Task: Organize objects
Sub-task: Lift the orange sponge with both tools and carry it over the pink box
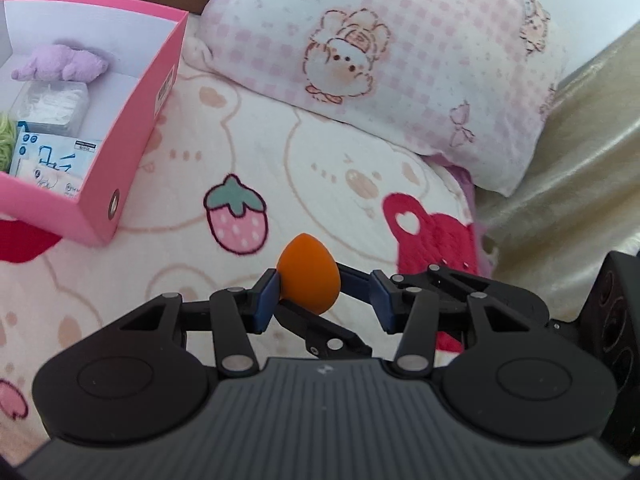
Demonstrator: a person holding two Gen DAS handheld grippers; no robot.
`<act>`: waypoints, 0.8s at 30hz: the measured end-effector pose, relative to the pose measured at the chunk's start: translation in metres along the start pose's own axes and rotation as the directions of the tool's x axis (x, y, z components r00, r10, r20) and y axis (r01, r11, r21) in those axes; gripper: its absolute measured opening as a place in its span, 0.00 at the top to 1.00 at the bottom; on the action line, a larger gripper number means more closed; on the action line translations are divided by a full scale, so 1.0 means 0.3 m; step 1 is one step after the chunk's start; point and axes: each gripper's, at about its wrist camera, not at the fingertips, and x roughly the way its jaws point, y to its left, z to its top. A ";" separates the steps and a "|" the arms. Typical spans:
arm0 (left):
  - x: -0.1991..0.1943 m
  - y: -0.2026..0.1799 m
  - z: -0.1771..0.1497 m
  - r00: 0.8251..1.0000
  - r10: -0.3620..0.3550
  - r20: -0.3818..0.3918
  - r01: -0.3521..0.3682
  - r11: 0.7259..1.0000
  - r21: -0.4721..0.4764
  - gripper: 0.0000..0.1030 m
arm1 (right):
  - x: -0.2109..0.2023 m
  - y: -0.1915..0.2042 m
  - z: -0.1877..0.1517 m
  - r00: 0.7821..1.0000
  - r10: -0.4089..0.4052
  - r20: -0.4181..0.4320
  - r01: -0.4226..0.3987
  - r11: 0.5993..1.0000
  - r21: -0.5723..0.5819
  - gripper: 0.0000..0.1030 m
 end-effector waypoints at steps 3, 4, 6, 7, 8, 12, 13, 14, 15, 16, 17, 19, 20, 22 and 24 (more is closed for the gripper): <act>-0.048 -0.023 -0.013 1.000 -0.005 0.000 0.005 1.000 0.012 0.55 | -0.052 0.024 0.007 1.000 0.008 -0.002 -0.008 1.000 -0.002 0.58; -0.063 -0.031 -0.016 1.000 -0.007 0.002 0.007 1.000 0.015 0.55 | -0.060 0.032 0.019 1.000 0.007 -0.003 -0.007 1.000 -0.009 0.58; -0.093 -0.042 -0.021 1.000 -0.013 0.003 0.013 1.000 0.015 0.55 | -0.068 0.048 0.038 1.000 0.005 -0.002 -0.005 1.000 -0.024 0.58; -0.106 -0.045 -0.023 1.000 -0.015 0.001 0.015 1.000 0.014 0.55 | -0.074 0.057 0.047 1.000 0.004 -0.005 -0.004 1.000 -0.029 0.58; -0.121 -0.049 -0.025 1.000 -0.017 0.001 0.017 1.000 0.012 0.55 | -0.088 0.066 0.053 1.000 0.005 -0.008 -0.005 1.000 -0.031 0.58; -0.184 -0.069 -0.033 1.000 -0.014 0.019 0.013 0.999 0.035 0.54 | -0.076 0.092 0.074 0.999 -0.001 0.037 0.004 0.998 -0.058 0.58; -0.200 -0.075 -0.036 1.000 -0.010 0.021 0.009 0.999 0.046 0.54 | -0.084 0.103 0.076 0.999 0.000 0.051 0.004 0.997 -0.072 0.58; -0.221 -0.081 -0.043 0.999 -0.005 0.032 0.003 0.998 0.056 0.54 | -0.089 0.113 0.079 0.998 0.005 0.060 -0.001 0.997 -0.074 0.58; -0.240 -0.083 -0.048 0.999 0.002 0.041 -0.004 0.998 0.061 0.53 | -0.100 0.123 0.083 0.998 0.014 0.069 -0.009 0.997 -0.070 0.58; -0.256 -0.083 -0.051 0.999 0.008 0.047 -0.011 0.998 0.063 0.53 | -0.111 0.134 0.083 0.997 0.023 0.072 -0.018 0.997 -0.070 0.58; -0.273 -0.080 -0.055 0.998 0.016 0.053 -0.019 0.998 0.065 0.53 | -0.118 0.147 0.089 0.997 0.032 0.076 -0.027 0.997 -0.074 0.58; -0.306 -0.066 -0.061 0.998 0.027 0.064 -0.031 0.998 0.059 0.53 | -0.119 0.181 0.103 0.996 0.042 0.081 -0.035 0.996 -0.083 0.58; -0.322 -0.058 -0.063 0.997 0.031 0.067 -0.034 0.998 0.056 0.53 | -0.123 0.198 0.111 0.996 0.047 0.082 -0.039 0.995 -0.087 0.58; -0.352 -0.041 -0.065 0.997 0.033 0.076 -0.036 0.998 0.044 0.53 | -0.128 0.225 0.125 0.995 0.059 0.082 -0.051 0.994 -0.093 0.58; -0.383 -0.015 -0.064 0.996 0.023 0.091 -0.025 1.000 0.018 0.53 | -0.126 0.243 0.145 0.994 0.071 0.082 -0.063 0.994 -0.094 0.58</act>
